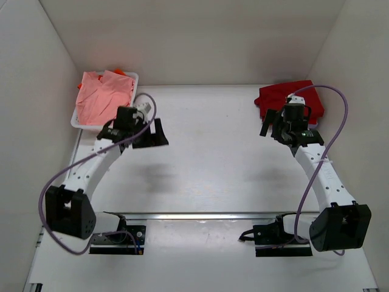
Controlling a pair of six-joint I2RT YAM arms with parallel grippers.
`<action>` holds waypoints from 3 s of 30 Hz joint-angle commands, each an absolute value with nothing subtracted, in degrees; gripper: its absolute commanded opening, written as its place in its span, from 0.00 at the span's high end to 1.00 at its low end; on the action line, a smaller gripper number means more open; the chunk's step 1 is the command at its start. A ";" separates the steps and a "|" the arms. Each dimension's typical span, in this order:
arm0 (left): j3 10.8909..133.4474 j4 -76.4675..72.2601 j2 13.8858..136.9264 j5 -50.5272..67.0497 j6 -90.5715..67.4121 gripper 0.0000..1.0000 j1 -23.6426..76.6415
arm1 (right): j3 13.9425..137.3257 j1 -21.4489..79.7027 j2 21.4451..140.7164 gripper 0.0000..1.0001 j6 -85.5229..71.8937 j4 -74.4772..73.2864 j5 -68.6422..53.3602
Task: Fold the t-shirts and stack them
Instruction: Grab crumpled tshirt from bin with the left arm, then move the tshirt to the center of the board
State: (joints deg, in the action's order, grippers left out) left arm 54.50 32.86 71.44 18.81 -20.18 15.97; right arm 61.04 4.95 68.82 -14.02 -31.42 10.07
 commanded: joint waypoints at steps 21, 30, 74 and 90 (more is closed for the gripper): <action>124.26 34.37 127.76 3.60 -19.06 0.29 -8.79 | 62.32 7.12 74.35 0.01 -11.78 -27.42 3.69; 137.20 37.53 143.70 0.18 -21.71 0.30 -10.10 | 58.54 5.54 76.73 0.01 -10.99 -25.93 2.64; 98.29 29.55 102.11 12.78 -19.33 0.79 23.65 | 49.31 10.37 66.09 0.01 -18.72 -22.50 -5.89; 44.49 16.43 77.35 17.58 -24.60 0.42 29.70 | 44.21 13.62 72.42 0.01 -19.68 -16.70 -9.06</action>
State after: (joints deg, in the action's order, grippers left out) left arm 50.54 18.33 79.55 17.08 -24.43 27.24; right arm 44.07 12.45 71.44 -19.11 -20.62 -8.71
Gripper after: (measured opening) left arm 0.560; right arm 0.991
